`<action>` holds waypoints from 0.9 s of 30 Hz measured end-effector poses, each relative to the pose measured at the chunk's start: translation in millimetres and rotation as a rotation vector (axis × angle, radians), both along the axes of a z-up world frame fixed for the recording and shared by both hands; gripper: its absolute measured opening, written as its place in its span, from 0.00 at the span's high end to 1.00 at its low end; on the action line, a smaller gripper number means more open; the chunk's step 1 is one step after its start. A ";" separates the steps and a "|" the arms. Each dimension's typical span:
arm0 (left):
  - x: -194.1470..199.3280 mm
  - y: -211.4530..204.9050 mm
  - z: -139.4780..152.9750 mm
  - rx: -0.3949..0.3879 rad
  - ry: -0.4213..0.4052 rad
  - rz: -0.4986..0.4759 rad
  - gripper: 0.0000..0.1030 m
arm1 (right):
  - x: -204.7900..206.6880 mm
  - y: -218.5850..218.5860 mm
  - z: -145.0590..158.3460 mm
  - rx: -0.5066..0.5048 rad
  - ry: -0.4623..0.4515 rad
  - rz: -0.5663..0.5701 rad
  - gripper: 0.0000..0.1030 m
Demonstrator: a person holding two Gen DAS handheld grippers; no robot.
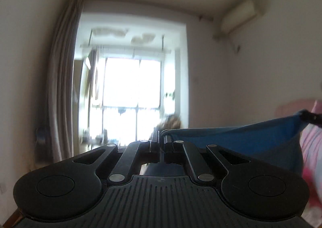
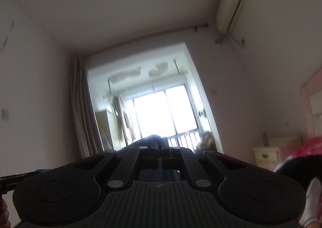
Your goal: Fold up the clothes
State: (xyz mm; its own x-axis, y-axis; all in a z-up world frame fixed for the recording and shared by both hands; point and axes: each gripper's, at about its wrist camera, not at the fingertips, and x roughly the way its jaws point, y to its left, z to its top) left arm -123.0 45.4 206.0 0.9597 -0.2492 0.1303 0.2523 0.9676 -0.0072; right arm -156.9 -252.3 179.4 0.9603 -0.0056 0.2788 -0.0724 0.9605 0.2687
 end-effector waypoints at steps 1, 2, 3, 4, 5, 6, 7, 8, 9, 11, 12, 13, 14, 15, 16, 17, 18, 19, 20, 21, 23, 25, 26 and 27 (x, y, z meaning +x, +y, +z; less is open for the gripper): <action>-8.6 -0.3 7.8 -0.007 -0.024 -0.011 0.99 | -10.5 -0.4 6.8 0.005 -0.030 0.000 0.98; -17.1 -0.6 15.5 -0.014 -0.049 -0.023 0.99 | -21.1 -1.0 12.8 0.008 -0.057 0.001 0.98; -24.4 -2.0 21.7 -0.016 -0.072 -0.029 0.99 | -31.5 -1.8 18.0 0.010 -0.084 0.002 0.98; -31.5 -3.7 27.6 -0.018 -0.096 -0.035 0.99 | -41.2 -2.7 23.2 0.011 -0.108 0.004 0.98; -37.8 -5.4 32.9 -0.018 -0.116 -0.040 0.99 | -49.0 -3.8 27.8 0.010 -0.126 0.006 0.98; -43.9 -7.0 38.0 -0.018 -0.137 -0.044 0.98 | -56.8 -4.9 32.5 0.009 -0.144 0.007 0.98; -50.4 -7.9 42.8 -0.021 -0.155 -0.049 0.99 | -64.2 -6.0 37.0 0.007 -0.161 0.008 0.98; -53.8 -9.5 46.2 -0.020 -0.173 -0.051 0.99 | -70.1 -6.9 41.0 0.003 -0.176 0.007 0.98; -56.6 -11.2 49.2 -0.019 -0.190 -0.052 0.99 | -76.1 -7.8 45.1 0.000 -0.191 0.007 0.98; -62.3 -13.6 55.4 -0.021 -0.222 -0.055 0.99 | -85.0 -10.3 52.9 -0.002 -0.216 0.011 0.98; -64.2 -14.7 58.1 -0.024 -0.234 -0.058 0.98 | -88.7 -11.7 56.6 -0.002 -0.228 0.016 0.98; -65.3 -15.6 60.9 -0.026 -0.243 -0.065 0.98 | -92.0 -12.9 60.1 -0.003 -0.240 0.021 0.98; -64.3 -16.1 62.7 -0.030 -0.252 -0.071 0.99 | -94.5 -13.8 63.3 -0.009 -0.253 0.020 0.98; -62.9 -16.5 64.3 -0.034 -0.261 -0.076 0.99 | -95.6 -14.6 66.3 -0.016 -0.263 0.017 0.98; -60.1 -17.3 65.7 -0.037 -0.268 -0.079 0.98 | -92.8 -15.1 68.9 -0.024 -0.269 0.014 0.98; -53.5 -18.4 64.8 -0.036 -0.265 -0.076 0.98 | -90.0 -15.6 71.5 -0.032 -0.274 0.010 0.98; -46.3 -19.6 63.5 -0.034 -0.261 -0.073 0.98 | -85.9 -15.9 73.6 -0.039 -0.275 0.006 0.98; -39.0 -20.9 62.3 -0.032 -0.256 -0.070 0.98 | -77.5 -15.6 74.1 -0.043 -0.266 0.003 0.98; -30.8 -20.7 56.8 -0.033 -0.242 -0.067 0.98 | -66.4 -14.8 73.4 -0.045 -0.249 0.003 0.98; -21.1 -22.1 51.7 -0.034 -0.222 -0.062 0.98 | -53.5 -14.9 72.2 -0.045 -0.227 0.004 0.98; 2.5 -26.5 39.0 -0.034 -0.174 -0.048 0.98 | -27.0 -14.6 68.8 -0.048 -0.176 0.002 0.98; 31.4 -28.4 24.4 -0.030 -0.122 -0.033 0.98 | 4.1 -13.6 63.8 -0.062 -0.118 -0.009 0.98; 46.6 -28.0 17.2 -0.023 -0.097 -0.024 0.98 | 21.5 -13.2 60.6 -0.071 -0.087 -0.016 0.98; 62.9 -27.2 8.7 -0.016 -0.073 -0.014 0.98 | 41.1 -12.8 56.0 -0.081 -0.055 -0.019 0.98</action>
